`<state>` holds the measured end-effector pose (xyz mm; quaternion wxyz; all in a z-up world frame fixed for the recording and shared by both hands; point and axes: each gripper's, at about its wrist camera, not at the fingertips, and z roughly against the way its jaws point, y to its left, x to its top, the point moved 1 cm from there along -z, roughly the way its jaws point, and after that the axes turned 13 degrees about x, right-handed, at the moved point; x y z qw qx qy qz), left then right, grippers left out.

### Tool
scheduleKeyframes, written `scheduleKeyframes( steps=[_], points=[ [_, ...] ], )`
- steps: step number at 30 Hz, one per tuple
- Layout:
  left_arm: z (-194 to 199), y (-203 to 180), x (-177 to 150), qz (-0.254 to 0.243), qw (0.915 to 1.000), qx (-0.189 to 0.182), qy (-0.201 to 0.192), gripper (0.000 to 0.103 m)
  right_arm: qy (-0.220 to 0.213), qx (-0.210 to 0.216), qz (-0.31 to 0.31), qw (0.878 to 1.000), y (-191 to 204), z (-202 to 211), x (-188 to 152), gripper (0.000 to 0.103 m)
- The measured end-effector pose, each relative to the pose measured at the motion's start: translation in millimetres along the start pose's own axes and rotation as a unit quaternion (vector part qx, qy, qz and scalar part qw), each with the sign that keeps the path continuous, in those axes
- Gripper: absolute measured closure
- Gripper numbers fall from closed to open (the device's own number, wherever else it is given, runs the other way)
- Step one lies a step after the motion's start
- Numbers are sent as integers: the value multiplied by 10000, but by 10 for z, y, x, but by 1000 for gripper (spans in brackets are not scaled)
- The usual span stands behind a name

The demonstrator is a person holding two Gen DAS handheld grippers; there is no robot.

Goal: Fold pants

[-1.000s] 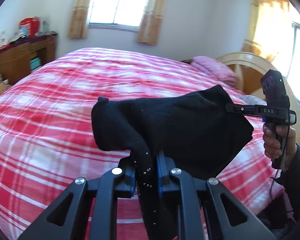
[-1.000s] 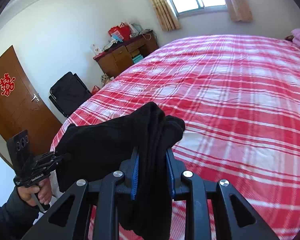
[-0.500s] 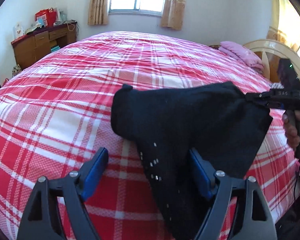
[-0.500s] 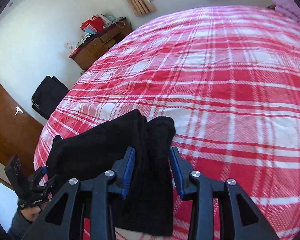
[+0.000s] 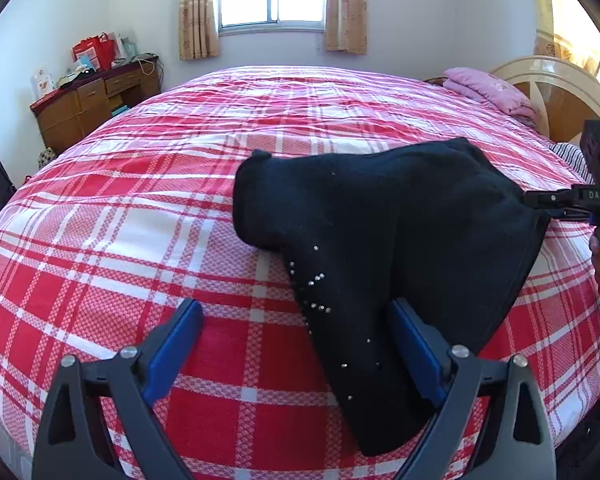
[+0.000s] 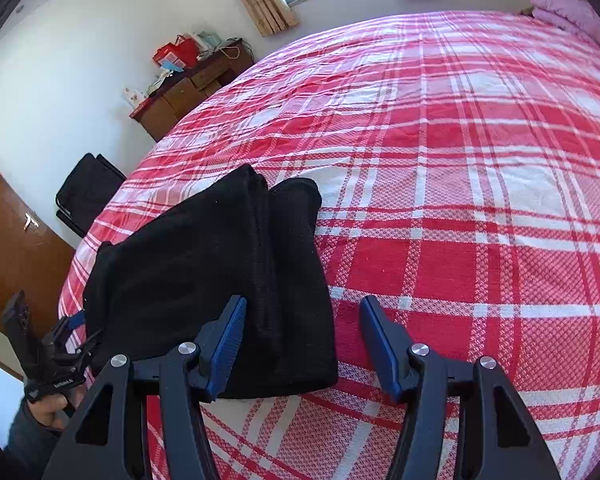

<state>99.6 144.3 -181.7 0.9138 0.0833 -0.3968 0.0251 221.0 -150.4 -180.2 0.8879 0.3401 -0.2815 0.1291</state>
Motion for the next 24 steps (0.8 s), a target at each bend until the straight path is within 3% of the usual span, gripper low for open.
scheduleKeyframes(
  steps=[6, 10, 16, 24],
  points=[
    [108, -50, 30, -39, 9997, 214, 133, 7, -241, -367, 141, 9989, 100, 167, -7, 42],
    [248, -128, 50, -208, 9995, 227, 64, 7, -490, -680, 319, 9960, 243, 520, -26, 42],
    [461, -284, 112, -398, 9991, 125, -96, 7, -663, -1043, 764, 9894, 495, 1012, -136, 41],
    [846, -430, 244, -562, 9970, -35, -540, 7, -999, -1172, 805, 9848, 693, 1418, -239, 38]
  ],
)
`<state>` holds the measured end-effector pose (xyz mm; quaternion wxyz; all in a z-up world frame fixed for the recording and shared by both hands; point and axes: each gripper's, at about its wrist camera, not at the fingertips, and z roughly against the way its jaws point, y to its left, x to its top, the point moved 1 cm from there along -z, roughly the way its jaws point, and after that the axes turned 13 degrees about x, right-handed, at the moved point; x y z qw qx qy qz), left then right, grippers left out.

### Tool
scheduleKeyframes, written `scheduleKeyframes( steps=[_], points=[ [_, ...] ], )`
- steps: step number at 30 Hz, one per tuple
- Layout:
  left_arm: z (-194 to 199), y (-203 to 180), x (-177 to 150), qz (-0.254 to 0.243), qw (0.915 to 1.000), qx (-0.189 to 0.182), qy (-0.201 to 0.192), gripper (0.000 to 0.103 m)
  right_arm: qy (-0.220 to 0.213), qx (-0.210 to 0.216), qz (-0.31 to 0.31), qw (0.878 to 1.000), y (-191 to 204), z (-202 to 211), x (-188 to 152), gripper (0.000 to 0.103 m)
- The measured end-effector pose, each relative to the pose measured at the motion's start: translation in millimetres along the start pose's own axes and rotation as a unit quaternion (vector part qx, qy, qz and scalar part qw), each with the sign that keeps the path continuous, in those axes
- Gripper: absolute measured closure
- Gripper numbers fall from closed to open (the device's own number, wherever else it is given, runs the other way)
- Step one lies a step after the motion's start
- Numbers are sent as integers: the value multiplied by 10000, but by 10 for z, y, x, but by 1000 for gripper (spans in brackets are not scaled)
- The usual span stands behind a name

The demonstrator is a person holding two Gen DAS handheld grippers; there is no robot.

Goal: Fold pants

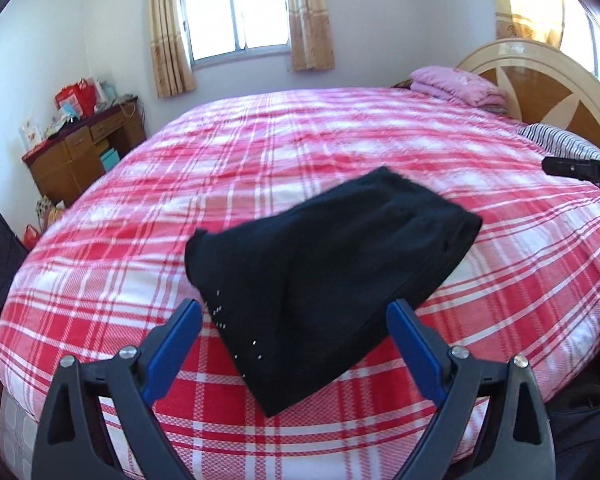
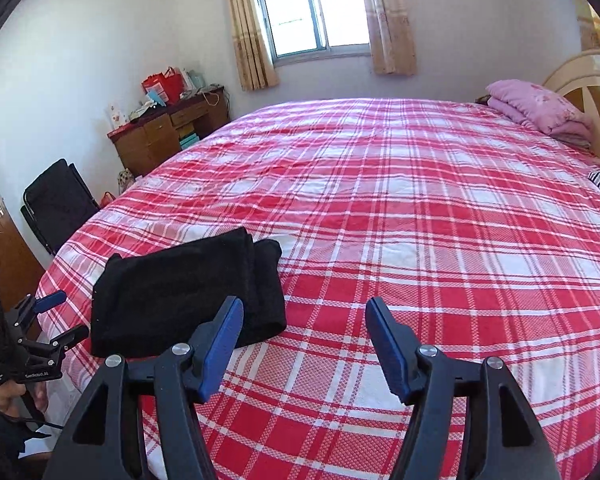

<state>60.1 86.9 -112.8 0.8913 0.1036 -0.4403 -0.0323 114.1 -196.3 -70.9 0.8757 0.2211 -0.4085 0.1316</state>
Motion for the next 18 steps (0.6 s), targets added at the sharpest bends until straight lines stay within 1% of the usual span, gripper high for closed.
scheduleKeyframes(
  steps=[2, 5, 8, 10, 12, 18],
  points=[
    [83, 6, 45, 23, 9999, -30, -128, 4, -118, 19, 58, 9999, 74, 88, 24, 38],
    [198, 43, 106, 108, 9994, -37, -332, 3, -272, 30, 243, 9993, 228, 200, 50, 37],
    [258, 84, 145, 216, 9987, -46, -465, 3, -431, -75, 520, 9977, 385, 277, 52, 33],
    [310, 97, 148, 276, 9980, -68, -571, 1, -593, -173, 805, 9948, 511, 342, 50, 29],
    [323, 123, 156, 331, 9972, -69, -667, 0, -705, -214, 1047, 9918, 611, 379, 45, 28],
    [307, 124, 155, 354, 9972, -27, -661, 0, -779, -204, 1071, 9910, 641, 434, 64, 27]
  ],
)
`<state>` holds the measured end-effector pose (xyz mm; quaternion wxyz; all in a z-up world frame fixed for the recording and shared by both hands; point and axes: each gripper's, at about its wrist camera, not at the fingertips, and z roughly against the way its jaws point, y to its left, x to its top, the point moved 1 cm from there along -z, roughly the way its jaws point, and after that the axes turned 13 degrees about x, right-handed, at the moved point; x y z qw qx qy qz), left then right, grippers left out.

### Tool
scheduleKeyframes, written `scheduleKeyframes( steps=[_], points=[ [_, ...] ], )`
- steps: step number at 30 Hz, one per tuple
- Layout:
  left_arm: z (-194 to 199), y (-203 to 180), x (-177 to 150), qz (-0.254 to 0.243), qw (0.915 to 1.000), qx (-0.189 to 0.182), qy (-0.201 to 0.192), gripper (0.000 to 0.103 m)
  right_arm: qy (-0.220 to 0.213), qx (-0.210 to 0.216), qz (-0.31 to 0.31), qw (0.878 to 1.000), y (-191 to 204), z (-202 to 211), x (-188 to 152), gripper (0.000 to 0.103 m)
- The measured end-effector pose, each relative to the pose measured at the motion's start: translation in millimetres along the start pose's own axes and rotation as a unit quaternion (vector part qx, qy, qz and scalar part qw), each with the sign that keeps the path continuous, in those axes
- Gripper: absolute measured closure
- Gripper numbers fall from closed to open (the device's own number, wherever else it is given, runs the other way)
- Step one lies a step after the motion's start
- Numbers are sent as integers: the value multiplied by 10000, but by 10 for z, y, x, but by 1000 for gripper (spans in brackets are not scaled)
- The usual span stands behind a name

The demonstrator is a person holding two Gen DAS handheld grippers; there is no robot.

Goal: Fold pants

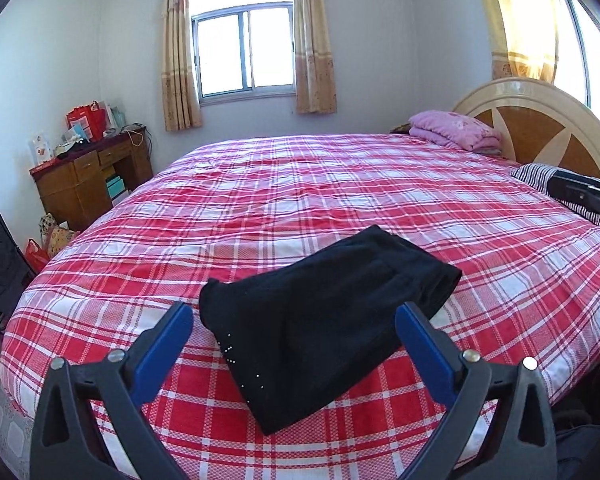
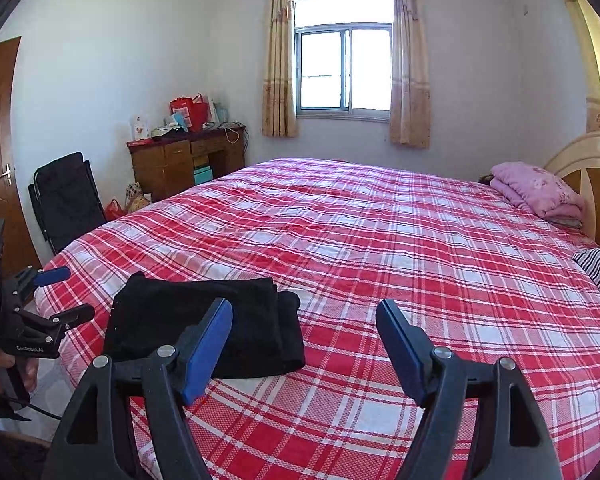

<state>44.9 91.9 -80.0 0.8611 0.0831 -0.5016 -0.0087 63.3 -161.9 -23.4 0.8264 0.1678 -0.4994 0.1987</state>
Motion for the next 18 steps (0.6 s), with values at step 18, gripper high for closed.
scheduleKeyframes(
  steps=[18],
  points=[
    [59, 8, 20, -28, 9999, 97, -88, 0, -25, -14, -89, 10000, -35, 30, 2, 27]
  ],
)
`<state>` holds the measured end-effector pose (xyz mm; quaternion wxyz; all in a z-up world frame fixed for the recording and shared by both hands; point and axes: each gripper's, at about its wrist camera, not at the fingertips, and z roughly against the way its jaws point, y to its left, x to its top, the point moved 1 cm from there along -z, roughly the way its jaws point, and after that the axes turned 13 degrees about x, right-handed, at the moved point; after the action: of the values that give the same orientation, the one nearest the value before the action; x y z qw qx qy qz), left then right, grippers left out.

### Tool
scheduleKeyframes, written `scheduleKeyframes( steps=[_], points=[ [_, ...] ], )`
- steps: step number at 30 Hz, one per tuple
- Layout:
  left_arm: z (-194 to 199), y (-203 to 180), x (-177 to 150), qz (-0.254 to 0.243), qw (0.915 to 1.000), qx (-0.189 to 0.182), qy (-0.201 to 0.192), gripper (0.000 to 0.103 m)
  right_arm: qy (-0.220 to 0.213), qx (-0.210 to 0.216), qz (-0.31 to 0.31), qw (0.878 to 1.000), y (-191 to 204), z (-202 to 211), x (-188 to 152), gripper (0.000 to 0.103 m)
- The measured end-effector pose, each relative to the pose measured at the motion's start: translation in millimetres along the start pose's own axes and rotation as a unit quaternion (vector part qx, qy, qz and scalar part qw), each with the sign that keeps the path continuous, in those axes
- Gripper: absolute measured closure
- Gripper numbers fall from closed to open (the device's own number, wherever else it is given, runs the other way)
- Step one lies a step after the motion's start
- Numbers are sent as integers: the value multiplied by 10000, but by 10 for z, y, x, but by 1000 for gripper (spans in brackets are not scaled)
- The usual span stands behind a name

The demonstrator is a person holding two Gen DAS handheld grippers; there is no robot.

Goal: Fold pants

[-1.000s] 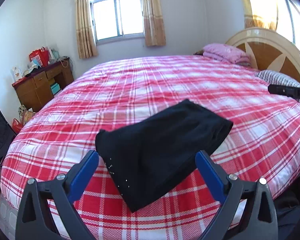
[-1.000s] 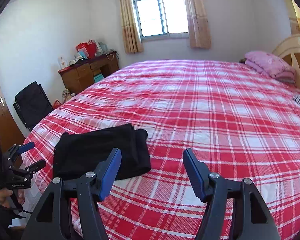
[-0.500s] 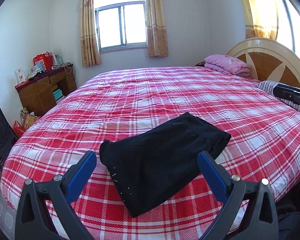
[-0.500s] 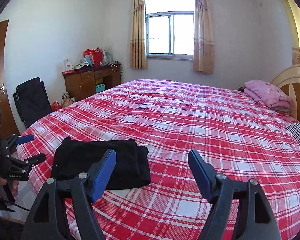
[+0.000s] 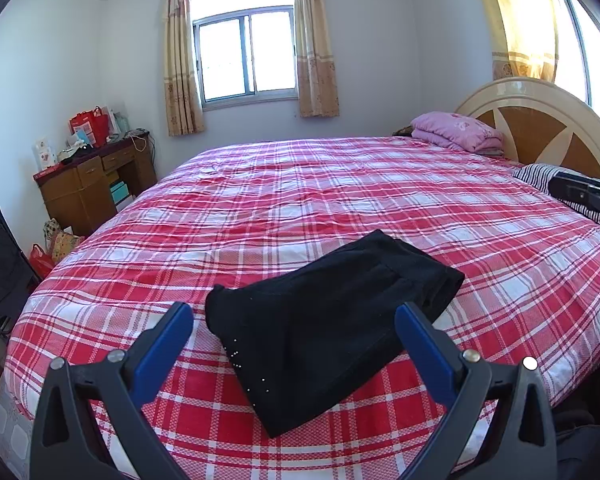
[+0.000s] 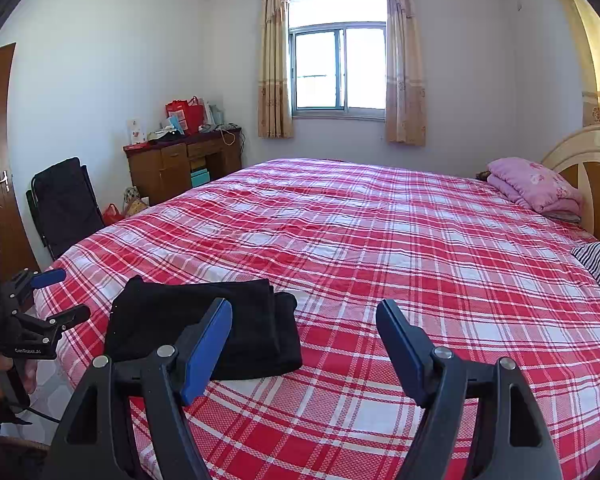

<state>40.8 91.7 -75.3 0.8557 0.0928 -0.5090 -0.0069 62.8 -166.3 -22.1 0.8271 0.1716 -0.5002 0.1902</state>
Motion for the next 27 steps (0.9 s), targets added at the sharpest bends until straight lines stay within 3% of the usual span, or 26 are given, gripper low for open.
scheduleKeyframes(
  steps=[21, 27],
  points=[
    [-14, 7, 6, -26, 10000, -32, 29, 0, 24, 0, 11, 10000, 13, -21, -22, 27],
    [84, 64, 69, 113, 9997, 74, -222, 0, 31, 8, 37, 10000, 19, -24, -28, 27]
  ],
)
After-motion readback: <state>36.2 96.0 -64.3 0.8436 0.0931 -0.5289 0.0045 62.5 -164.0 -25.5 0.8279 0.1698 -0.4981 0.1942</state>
